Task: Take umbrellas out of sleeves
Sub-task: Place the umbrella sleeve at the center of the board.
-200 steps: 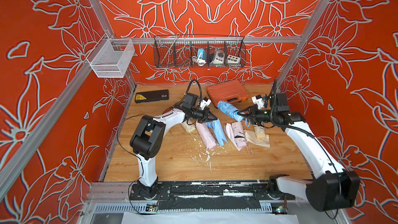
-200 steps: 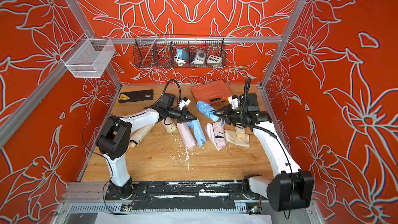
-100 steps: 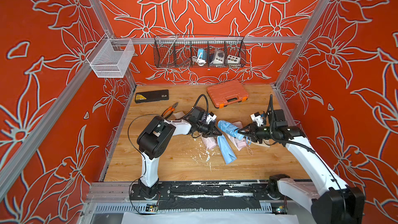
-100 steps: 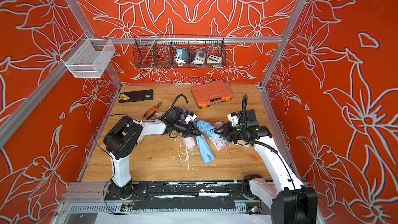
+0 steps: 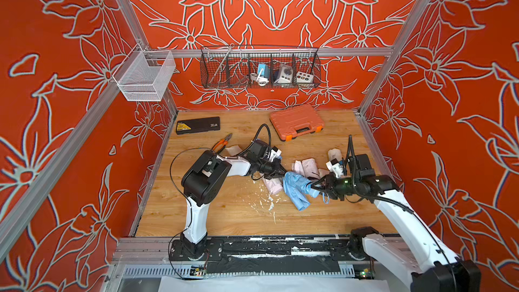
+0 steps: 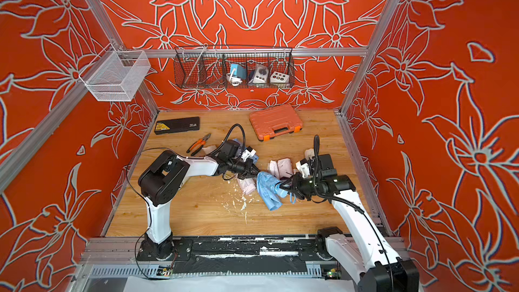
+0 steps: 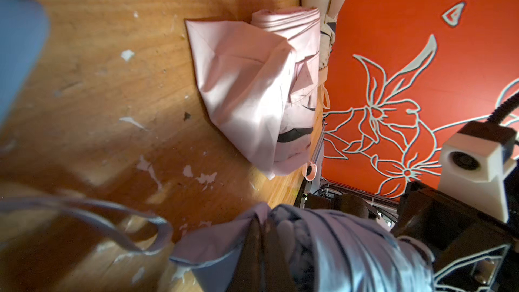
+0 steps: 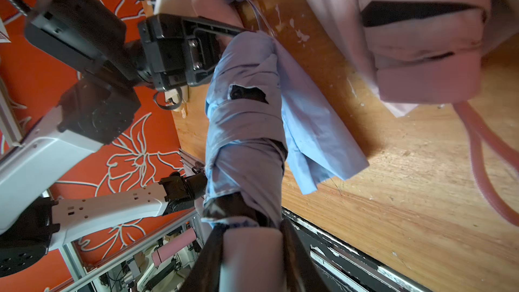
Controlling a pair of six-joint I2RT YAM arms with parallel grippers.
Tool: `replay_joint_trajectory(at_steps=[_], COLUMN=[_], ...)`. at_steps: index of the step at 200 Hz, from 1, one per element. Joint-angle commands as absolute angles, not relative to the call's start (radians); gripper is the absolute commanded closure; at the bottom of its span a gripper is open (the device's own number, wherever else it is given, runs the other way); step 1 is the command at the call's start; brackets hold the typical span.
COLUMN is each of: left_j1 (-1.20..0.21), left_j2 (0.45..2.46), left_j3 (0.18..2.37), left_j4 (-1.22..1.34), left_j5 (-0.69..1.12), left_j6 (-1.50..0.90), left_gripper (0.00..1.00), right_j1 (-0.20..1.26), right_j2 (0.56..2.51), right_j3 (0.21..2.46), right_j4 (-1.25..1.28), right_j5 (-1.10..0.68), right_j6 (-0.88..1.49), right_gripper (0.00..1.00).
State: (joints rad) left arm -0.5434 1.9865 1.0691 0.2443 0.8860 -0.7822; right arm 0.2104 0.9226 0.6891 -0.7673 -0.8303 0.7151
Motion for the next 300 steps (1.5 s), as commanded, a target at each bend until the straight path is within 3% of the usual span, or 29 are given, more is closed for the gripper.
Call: replay_joint_trajectory(at_steps=[1, 69, 96, 141, 156, 194, 210, 247, 276, 285, 300], left_j1=[-0.539, -0.54, -0.539, -0.54, -0.539, -0.54, -0.54, -0.539, -0.533, -0.527, -0.514], left_j2=[2.029, 2.03, 2.034, 2.045, 2.049, 2.049, 2.041, 1.983, 1.896, 1.863, 1.81], left_j3=[1.086, 1.098, 1.122, 1.139, 1.138, 1.146, 1.167, 1.263, 1.317, 1.319, 1.309], left_j4=[0.2, 0.147, 0.089, 0.043, 0.037, 0.036, 0.016, -0.13, -0.25, -0.274, -0.298], left_j5=[0.849, 0.85, 0.833, 0.816, 0.814, 0.81, 0.807, 0.753, 0.695, 0.67, 0.649], left_j6=[-0.765, -0.739, -0.708, -0.685, -0.683, -0.687, -0.681, -0.588, -0.53, -0.52, -0.516], left_gripper=[1.0, 1.0, 0.96, 0.96, 0.96, 0.91, 0.79, 0.35, 0.19, 0.09, 0.05], right_j1=[0.226, 0.227, 0.222, 0.222, 0.221, 0.222, 0.222, 0.223, 0.226, 0.226, 0.23], right_j2=[0.907, 0.989, 0.983, 1.061, 1.087, 1.019, 0.989, 0.968, 1.005, 1.019, 1.048], right_j3=[0.668, 0.547, 0.472, 0.423, 0.428, 0.469, 0.515, 0.714, 0.85, 0.88, 0.93], right_j4=[-0.776, -0.553, -0.567, -0.637, -0.632, -0.692, -0.729, -0.877, -0.951, -0.958, -0.96], right_j5=[-0.846, -0.836, -0.761, -0.604, -0.63, -0.582, -0.568, -0.503, -0.512, -0.521, -0.526], right_j6=[0.681, 0.704, 0.668, 0.589, 0.581, 0.595, 0.601, 0.528, 0.463, 0.454, 0.448], right_gripper=[0.9, 0.9, 0.83, 0.63, 0.58, 0.29, 0.24, 0.18, 0.09, 0.09, 0.08])
